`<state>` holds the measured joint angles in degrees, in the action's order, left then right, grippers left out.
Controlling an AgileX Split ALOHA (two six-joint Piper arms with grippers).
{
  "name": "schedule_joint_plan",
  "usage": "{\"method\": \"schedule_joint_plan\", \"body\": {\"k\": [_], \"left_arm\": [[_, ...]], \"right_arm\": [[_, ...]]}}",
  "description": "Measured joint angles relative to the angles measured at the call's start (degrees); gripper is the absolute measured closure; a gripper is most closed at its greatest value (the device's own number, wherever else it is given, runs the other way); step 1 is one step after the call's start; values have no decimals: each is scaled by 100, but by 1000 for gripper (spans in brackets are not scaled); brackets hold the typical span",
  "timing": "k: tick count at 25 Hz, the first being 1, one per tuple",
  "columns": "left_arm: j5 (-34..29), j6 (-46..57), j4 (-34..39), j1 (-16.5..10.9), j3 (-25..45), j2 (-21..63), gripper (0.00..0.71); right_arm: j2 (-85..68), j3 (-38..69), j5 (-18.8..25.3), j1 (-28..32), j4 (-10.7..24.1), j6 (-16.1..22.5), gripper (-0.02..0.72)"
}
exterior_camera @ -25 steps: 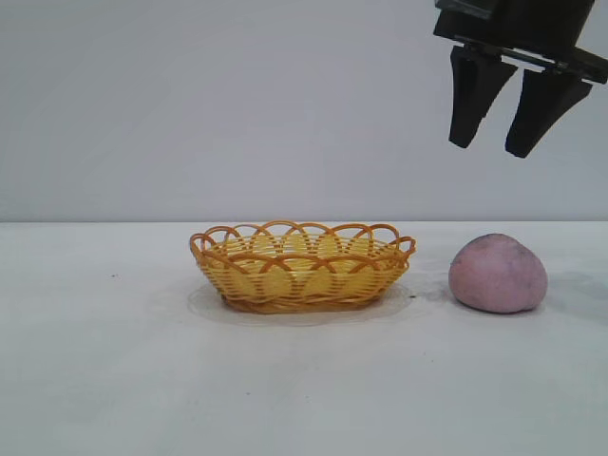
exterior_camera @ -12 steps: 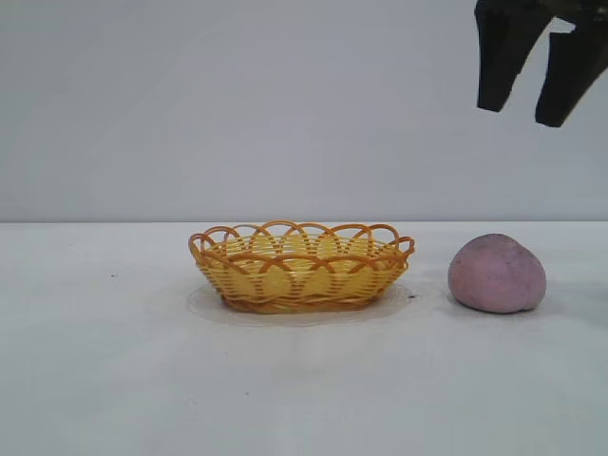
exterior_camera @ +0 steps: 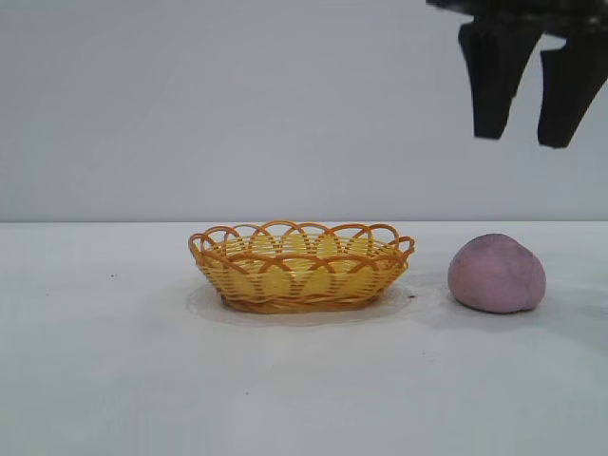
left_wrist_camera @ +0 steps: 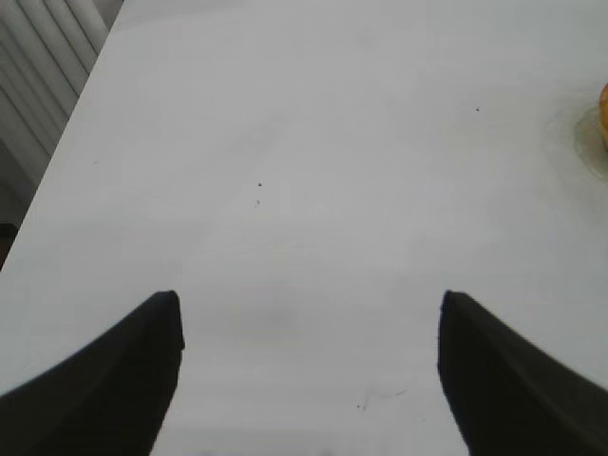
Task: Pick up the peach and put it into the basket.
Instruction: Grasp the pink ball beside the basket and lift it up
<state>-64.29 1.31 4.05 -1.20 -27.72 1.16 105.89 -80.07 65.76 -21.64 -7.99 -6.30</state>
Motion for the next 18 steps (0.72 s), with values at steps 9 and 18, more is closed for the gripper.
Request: {"method": "schedule_joint_plan", "body": {"k": [9, 18], "left_arm": [[0, 0, 0, 0, 0, 0, 165], [0, 0, 0, 0, 0, 0, 165]], "right_arm": [[692, 0, -424, -13, 59, 184, 280], [987, -12, -821, -13, 63, 160, 327]]}}
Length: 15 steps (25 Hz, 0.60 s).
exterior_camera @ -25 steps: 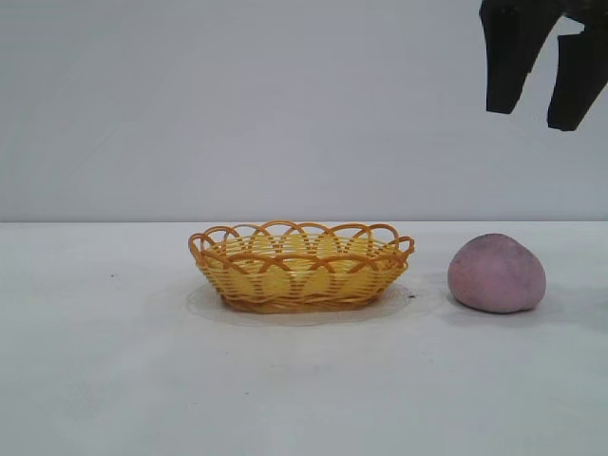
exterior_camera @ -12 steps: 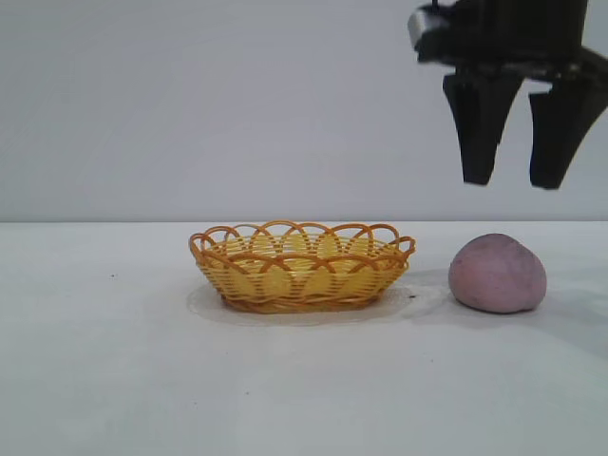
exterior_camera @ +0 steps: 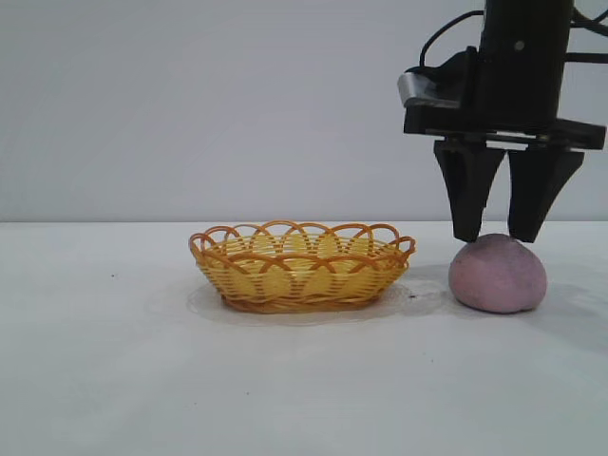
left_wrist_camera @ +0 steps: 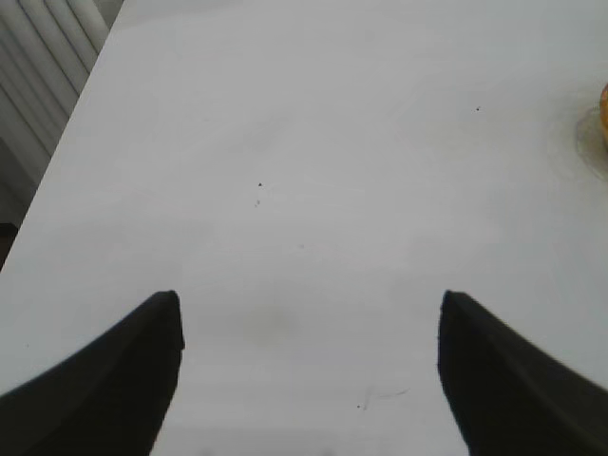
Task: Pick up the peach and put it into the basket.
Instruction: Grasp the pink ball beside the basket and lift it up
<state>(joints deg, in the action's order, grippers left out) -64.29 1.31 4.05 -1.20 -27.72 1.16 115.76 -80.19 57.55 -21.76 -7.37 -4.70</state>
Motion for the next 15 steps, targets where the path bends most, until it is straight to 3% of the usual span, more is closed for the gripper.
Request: {"method": "schedule_joint_plan", "body": {"k": [6, 11, 15], "left_arm": [[0, 0, 0, 0, 0, 0, 165], [0, 0, 0, 0, 0, 0, 165], [0, 0, 0, 0, 0, 0, 165]], "right_arm": [[221, 0, -44, 0, 90, -19, 327], [234, -32, 22, 0, 184, -213, 619], [164, -32, 161, 0, 244, -320, 703]]}}
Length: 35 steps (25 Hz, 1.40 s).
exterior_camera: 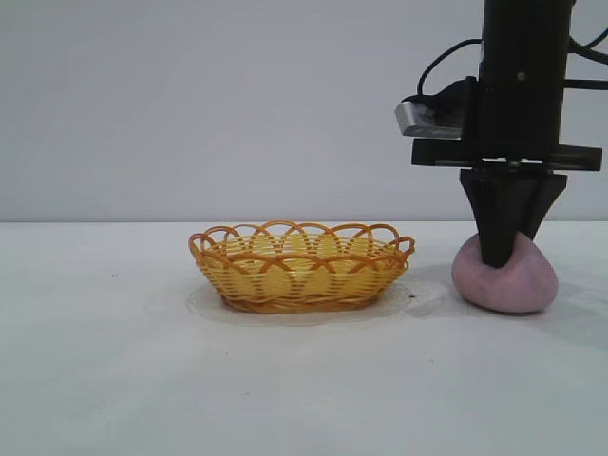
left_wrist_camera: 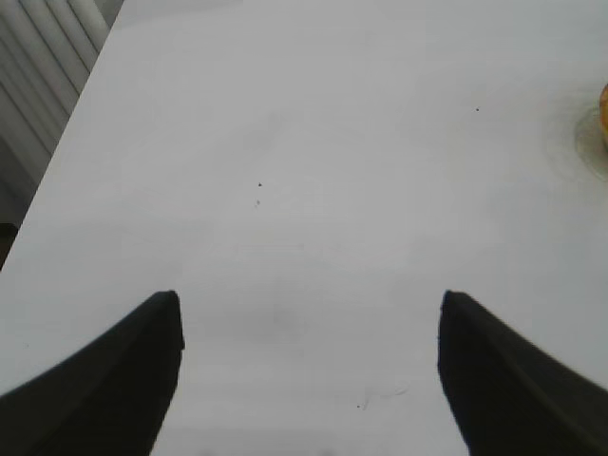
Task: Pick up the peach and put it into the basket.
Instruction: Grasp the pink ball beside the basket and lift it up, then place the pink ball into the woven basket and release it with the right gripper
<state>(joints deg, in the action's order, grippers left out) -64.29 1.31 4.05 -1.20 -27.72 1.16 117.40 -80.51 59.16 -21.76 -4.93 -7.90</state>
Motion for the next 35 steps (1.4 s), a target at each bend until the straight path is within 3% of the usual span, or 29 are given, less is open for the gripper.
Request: {"method": "schedule_joint_plan", "body": {"k": [5, 12, 22, 34, 35], "left_arm": [[0, 0, 0, 0, 0, 0, 165], [0, 0, 0, 0, 0, 0, 165], [0, 0, 0, 0, 0, 0, 165], [0, 0, 0, 0, 0, 0, 165], [0, 0, 0, 0, 0, 0, 165]], "right_arm": [[-498, 0, 129, 0, 112, -42, 703], [-1118, -553, 201, -251, -49, -42, 703], [-822, -803, -439, -1315, -309, -51, 703], [-50, -803, -852, -1430, -500, -51, 703], [-18, -803, -852, -1430, -509, -51, 640]]}}
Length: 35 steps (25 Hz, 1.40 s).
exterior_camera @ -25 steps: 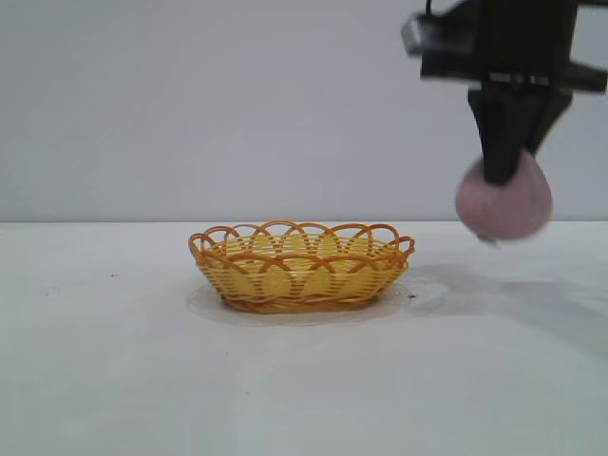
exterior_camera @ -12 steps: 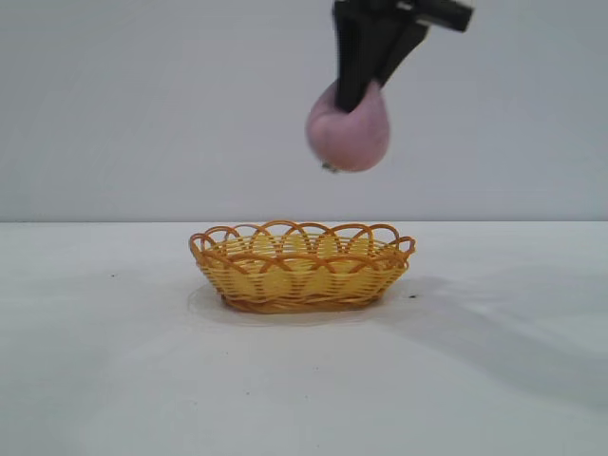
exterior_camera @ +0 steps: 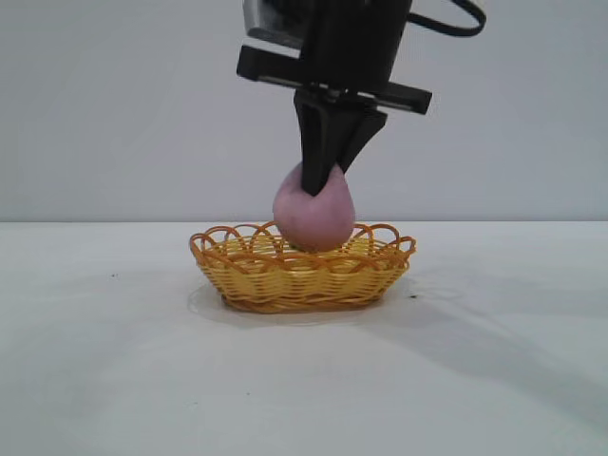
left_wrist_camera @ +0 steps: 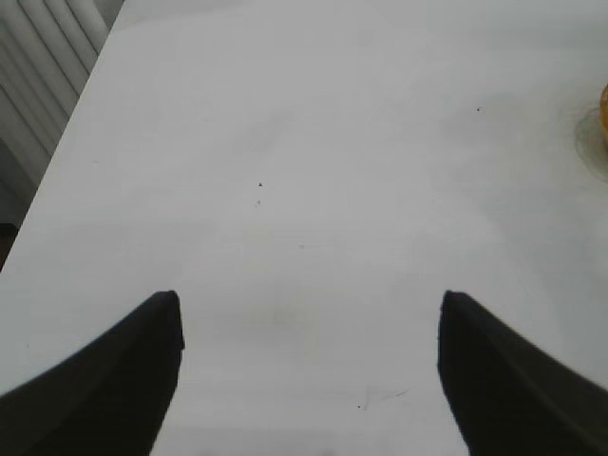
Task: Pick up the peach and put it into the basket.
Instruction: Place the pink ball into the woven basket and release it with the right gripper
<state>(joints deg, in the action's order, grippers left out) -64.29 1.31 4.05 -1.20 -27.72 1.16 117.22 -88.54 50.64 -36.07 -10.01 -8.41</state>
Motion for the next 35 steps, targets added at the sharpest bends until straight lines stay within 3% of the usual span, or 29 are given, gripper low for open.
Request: {"method": "schedule_joint_plan", "body": {"k": [4, 5, 10, 12, 13, 16, 17, 20, 28, 35], "left_arm": [[0, 0, 0, 0, 0, 0, 165], [0, 0, 0, 0, 0, 0, 165], [0, 0, 0, 0, 0, 0, 165], [0, 0, 0, 0, 0, 0, 165], [0, 0, 0, 0, 0, 0, 165], [0, 0, 0, 0, 0, 0, 165], [0, 0, 0, 0, 0, 0, 165], [0, 0, 0, 0, 0, 0, 165], [0, 0, 0, 0, 0, 0, 165], [0, 0, 0, 0, 0, 0, 165]], "right_arm": [[100, 0, -49, 0, -40, 0, 640], [110, 0, -72, 0, -55, 0, 577], [110, 0, -167, 0, -111, 0, 432], [110, 0, -191, 0, -150, 0, 444], [110, 0, -191, 0, -150, 0, 395], [110, 0, -191, 0, -175, 0, 390], [110, 0, -191, 0, -187, 0, 332], [110, 0, -191, 0, -163, 0, 279], [15, -243, 30, 405, 35, 128, 282], [-101, -637, 700, 1314, 575, 453, 282]]}}
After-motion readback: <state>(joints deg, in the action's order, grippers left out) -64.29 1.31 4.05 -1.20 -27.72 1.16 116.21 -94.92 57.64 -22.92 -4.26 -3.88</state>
